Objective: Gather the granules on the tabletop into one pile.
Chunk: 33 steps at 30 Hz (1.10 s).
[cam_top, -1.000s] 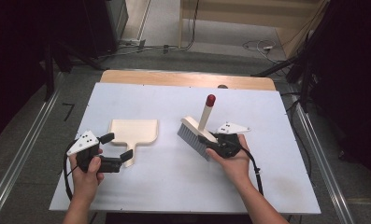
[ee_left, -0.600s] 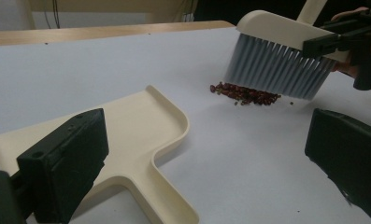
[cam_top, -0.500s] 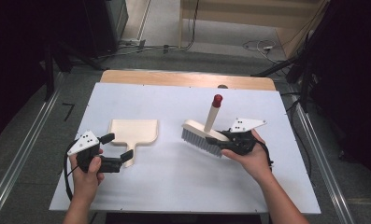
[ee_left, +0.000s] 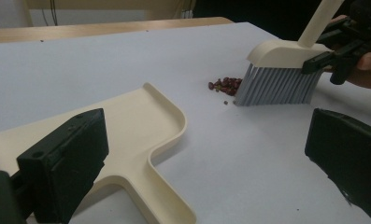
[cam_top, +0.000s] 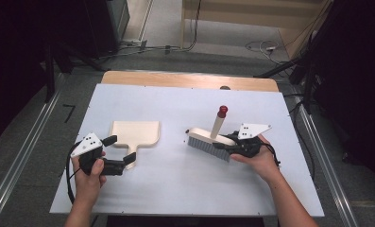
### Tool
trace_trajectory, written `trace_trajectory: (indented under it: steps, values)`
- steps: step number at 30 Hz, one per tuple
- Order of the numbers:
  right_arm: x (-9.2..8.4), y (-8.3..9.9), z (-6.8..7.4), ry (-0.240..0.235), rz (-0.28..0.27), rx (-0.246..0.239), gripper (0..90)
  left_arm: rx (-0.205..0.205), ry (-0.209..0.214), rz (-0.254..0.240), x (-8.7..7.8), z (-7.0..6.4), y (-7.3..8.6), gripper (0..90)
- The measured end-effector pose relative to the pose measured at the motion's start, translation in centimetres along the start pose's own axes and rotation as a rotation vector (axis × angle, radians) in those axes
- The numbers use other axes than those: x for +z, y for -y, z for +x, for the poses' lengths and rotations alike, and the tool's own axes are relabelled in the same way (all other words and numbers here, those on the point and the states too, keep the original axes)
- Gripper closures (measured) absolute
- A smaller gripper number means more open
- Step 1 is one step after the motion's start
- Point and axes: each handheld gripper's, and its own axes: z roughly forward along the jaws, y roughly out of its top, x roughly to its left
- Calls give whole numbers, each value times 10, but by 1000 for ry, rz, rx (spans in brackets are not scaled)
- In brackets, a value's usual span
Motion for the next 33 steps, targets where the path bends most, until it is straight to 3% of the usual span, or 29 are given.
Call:
trace_trajectory:
  steps: [4, 8, 11, 14, 16, 19, 21, 23, 26, 33]
  values:
    - [0, -5, -1, 6, 3, -10, 658, -1, 1, -5, -1, 1, 0, 0]
    - [-5, -17, 5, -1, -20, 46, 658, -2, 0, -6, -1, 2, 0, 0]
    - [-3, -30, 15, 46, -28, 90, 657, -3, 0, -3, -1, 1, -1, 0]
    - [11, -45, 34, 130, -28, 214, 657, 3, 4, 0, 0, 0, -1, 0]
    - [26, -50, 45, 140, -39, 281, 657, 4, 3, 1, 0, -1, -1, 0]
    - [53, -53, 56, 171, 12, 295, 657, 6, 4, 0, -1, -1, -1, 0]
    - [65, -50, 56, 203, 47, 309, 657, 4, 4, -3, -2, 0, -1, 0]
    - [68, -47, 53, 238, 36, 342, 658, 1, 4, -7, -3, 1, -1, 0]
    - [63, -44, 46, 296, 39, 367, 657, -2, 4, -7, -4, 2, -1, 0]
    - [48, -37, 38, 360, 36, 377, 658, -2, 4, -9, -3, 1, -2, 0]
